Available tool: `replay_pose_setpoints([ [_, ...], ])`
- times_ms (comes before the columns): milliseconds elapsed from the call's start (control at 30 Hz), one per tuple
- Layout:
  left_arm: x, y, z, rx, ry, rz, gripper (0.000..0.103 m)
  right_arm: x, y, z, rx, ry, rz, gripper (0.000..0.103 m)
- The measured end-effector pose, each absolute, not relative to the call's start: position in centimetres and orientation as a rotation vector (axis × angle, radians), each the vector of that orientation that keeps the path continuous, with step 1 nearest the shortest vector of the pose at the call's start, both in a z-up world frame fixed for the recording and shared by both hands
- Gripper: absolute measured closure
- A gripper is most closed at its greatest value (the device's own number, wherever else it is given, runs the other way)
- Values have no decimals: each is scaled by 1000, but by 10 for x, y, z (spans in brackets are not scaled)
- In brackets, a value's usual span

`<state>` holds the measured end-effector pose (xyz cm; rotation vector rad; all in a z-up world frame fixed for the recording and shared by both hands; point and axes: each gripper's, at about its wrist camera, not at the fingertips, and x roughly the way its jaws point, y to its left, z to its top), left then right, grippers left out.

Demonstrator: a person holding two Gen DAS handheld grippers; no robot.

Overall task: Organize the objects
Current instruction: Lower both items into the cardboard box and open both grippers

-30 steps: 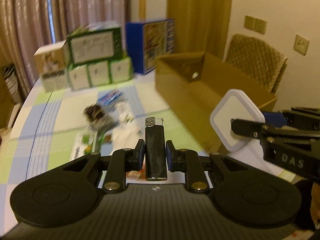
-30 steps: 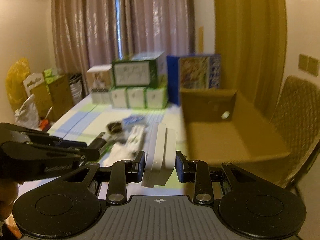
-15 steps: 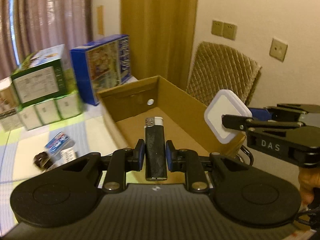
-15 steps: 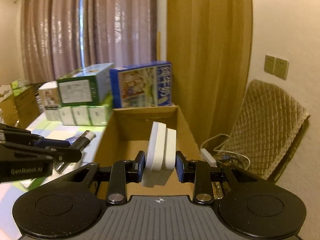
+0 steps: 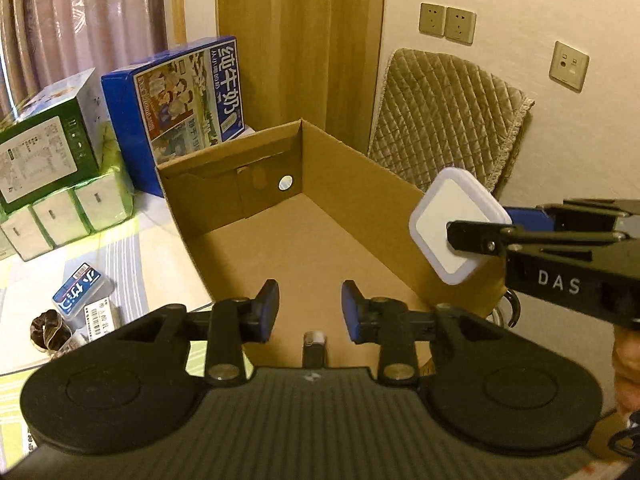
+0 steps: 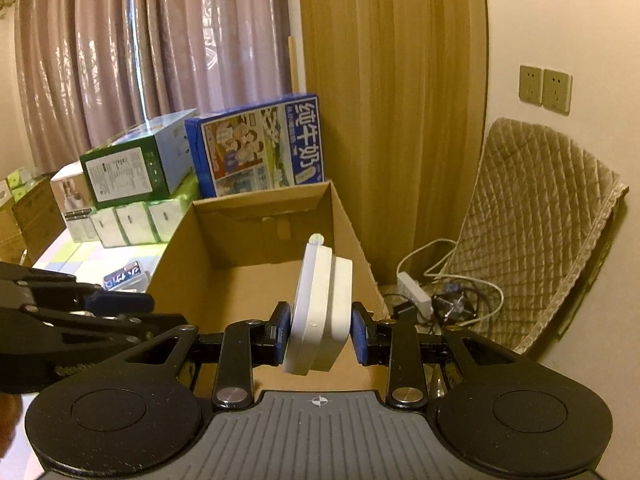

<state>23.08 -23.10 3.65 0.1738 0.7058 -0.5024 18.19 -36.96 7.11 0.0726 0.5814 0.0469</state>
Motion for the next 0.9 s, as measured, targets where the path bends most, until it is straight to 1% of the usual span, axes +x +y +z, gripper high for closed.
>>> replay_pose_setpoints([
  [233,229,-210,44,160,702,-463,73,186,-366,64,83,609,65,74],
  [300,228,-206,46,157,700,-453,63,189,-365,65,98,604,84,74],
  [333,226,-204,47,158,697,-448,62,190,-365,66,107,587,91,74],
  [367,225,-203,48,159,695,-446,61,190,-365,67,113,570,95,70],
  [400,223,-202,49,156,695,-446,60,191,-366,69,118,561,92,51],
  [467,219,-198,52,148,693,-441,56,187,-368,73,145,540,91,32],
  [567,212,-191,56,153,680,-436,51,179,-367,83,134,519,100,32],
  [633,206,-185,60,155,676,-431,50,172,-366,88,124,516,97,32],
  [700,201,-178,64,152,669,-422,43,166,-364,93,122,517,91,32],
  [833,189,-157,75,143,658,-399,39,150,-355,105,116,509,96,31],
  [900,182,-145,79,131,652,-389,35,141,-347,112,107,500,110,31],
])
